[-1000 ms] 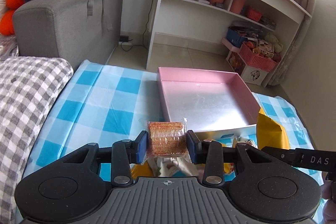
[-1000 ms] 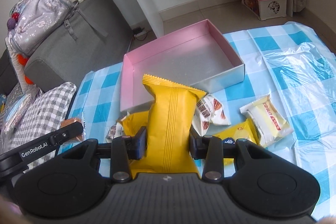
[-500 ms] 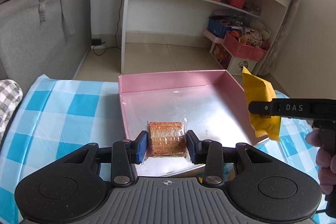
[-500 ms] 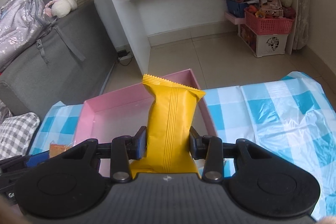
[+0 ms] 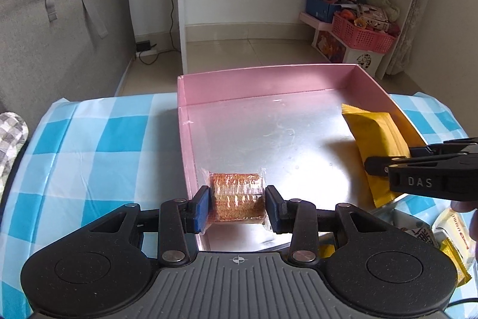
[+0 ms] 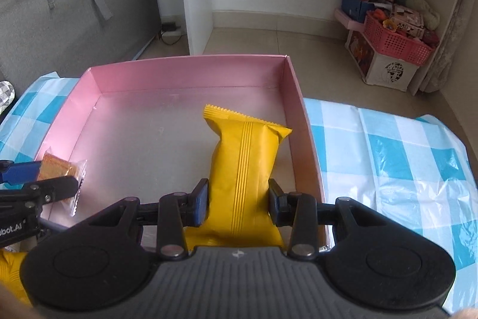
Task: Organize snacks
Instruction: 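Carry both packs into the pink box and open both tools, then withdraw both tools from the box back over the snack pile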
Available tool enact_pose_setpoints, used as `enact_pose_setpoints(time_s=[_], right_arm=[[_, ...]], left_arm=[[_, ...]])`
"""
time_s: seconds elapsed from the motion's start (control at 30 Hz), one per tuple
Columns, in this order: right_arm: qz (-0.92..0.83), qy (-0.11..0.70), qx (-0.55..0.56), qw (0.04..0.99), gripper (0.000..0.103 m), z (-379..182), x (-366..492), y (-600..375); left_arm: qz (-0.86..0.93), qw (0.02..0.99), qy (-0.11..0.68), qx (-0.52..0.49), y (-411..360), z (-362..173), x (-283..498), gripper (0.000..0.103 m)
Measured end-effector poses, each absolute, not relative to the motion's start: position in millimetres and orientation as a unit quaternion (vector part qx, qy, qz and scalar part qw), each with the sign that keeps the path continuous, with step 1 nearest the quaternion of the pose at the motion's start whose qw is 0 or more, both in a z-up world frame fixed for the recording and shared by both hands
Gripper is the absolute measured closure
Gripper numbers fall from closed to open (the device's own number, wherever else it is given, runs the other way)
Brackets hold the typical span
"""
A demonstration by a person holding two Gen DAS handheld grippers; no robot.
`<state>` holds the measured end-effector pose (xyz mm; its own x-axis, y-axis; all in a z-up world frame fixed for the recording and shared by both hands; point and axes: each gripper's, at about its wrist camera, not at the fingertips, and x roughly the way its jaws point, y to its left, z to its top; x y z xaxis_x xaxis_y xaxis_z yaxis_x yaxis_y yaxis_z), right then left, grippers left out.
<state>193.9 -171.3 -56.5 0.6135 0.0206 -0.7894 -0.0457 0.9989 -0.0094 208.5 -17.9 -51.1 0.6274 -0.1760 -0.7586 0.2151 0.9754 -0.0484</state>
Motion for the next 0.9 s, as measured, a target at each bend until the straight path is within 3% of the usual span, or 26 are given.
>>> enact_pose_setpoints(time_s=[0.2,0.27,0.3,0.4,0.53,0.9], right_arm=[[0.020,0.449,-0.003,0.893,0.067,-54,181,-161],[0.025,0.438,0.005,0.898,0.065,-52,177,-160],[0.024,0.431,0.012,0.902,0.060,-49,177,-162],[0.026,0.415,0.024,0.909,0.033,-40,171,-164],[0.025,0.408,0.032,0.912,0.026,-26,167,-167],[0.002,0.403,0.059,0.913,0.012,-5,131,-177]], left_arm=[[-0.118,0.897,0.426,0.023,-13,-51,211,0.065],[-0.121,0.897,0.425,0.029,-15,-49,209,0.061],[-0.121,0.898,0.422,0.030,-15,-48,207,0.061],[-0.123,0.902,0.412,0.033,-16,-39,200,0.040],[-0.128,0.904,0.408,0.027,-14,-28,190,0.023],[-0.134,0.903,0.408,0.030,-7,-1,140,0.012]])
